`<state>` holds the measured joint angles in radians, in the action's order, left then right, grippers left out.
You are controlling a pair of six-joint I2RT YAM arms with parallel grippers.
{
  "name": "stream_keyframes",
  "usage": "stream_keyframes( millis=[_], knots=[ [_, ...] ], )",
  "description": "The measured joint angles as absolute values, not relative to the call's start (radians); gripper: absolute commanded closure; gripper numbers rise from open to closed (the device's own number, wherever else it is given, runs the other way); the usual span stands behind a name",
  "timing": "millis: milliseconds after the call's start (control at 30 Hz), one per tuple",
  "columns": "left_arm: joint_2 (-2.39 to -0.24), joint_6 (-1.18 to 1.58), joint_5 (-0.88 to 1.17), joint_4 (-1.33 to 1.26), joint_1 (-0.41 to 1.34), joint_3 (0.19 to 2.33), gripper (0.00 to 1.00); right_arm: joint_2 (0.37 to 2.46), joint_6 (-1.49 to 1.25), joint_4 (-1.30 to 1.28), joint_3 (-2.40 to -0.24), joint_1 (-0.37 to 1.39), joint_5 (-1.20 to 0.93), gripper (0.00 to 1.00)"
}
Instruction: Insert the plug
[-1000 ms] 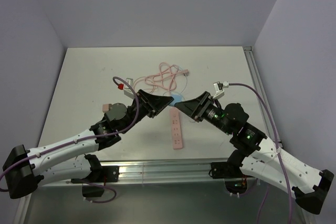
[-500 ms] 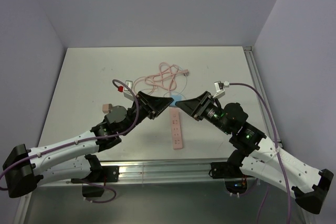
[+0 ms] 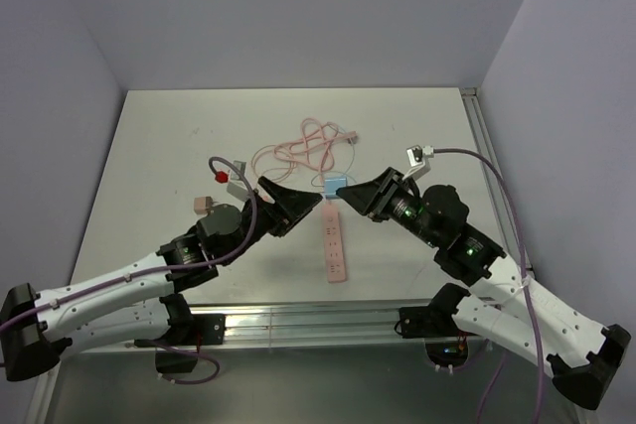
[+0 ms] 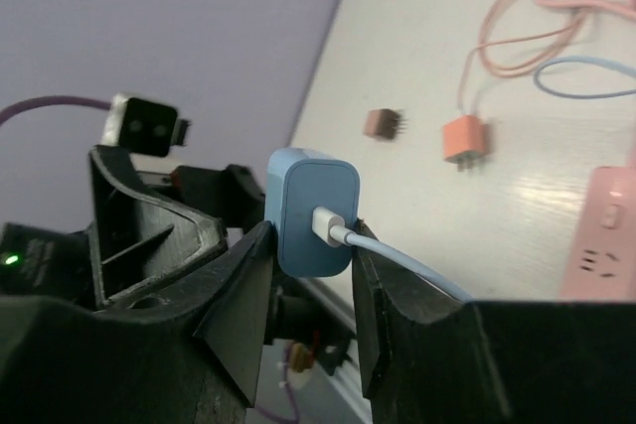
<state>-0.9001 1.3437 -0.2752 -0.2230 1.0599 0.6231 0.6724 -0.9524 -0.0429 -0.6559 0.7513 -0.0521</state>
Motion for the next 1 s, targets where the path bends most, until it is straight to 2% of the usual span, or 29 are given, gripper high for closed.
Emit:
stream_keyframes(
  millis=[200,300,367,500,700,800,1000],
  knots=[
    [-0.801,1.348,-0.425,0.098,1.061,0.664,0.24,0.806,-0.807,-0.261,-0.846,0.748,0.015,1.0],
    [-0.757,1.348,-0.472,0.207,1.061,0.663,0.33,0.908,-0.744,-0.357,-0.927,0.756,0.065,1.0],
    [-0.738,1.347,-0.485,0.248,1.061,0.654,0.43,0.981,-0.714,-0.409,-0.955,0.773,0.114,1.0],
    [-0.738,1.347,-0.479,0.258,1.061,0.605,0.61,1.11,-0.687,-0.515,-0.972,0.833,0.218,1.0],
    [-0.864,1.349,-0.4,0.18,1.061,0.497,0.79,1.269,-0.691,-0.611,-0.979,0.964,0.349,1.0],
    [-0.935,1.351,-0.362,0.136,1.061,0.459,0.83,1.304,-0.705,-0.624,-0.979,1.009,0.399,1.0],
    [-1.036,1.351,-0.321,0.043,1.061,0.453,0.85,1.364,-0.726,-0.62,-0.979,1.061,0.488,1.0]
  ],
)
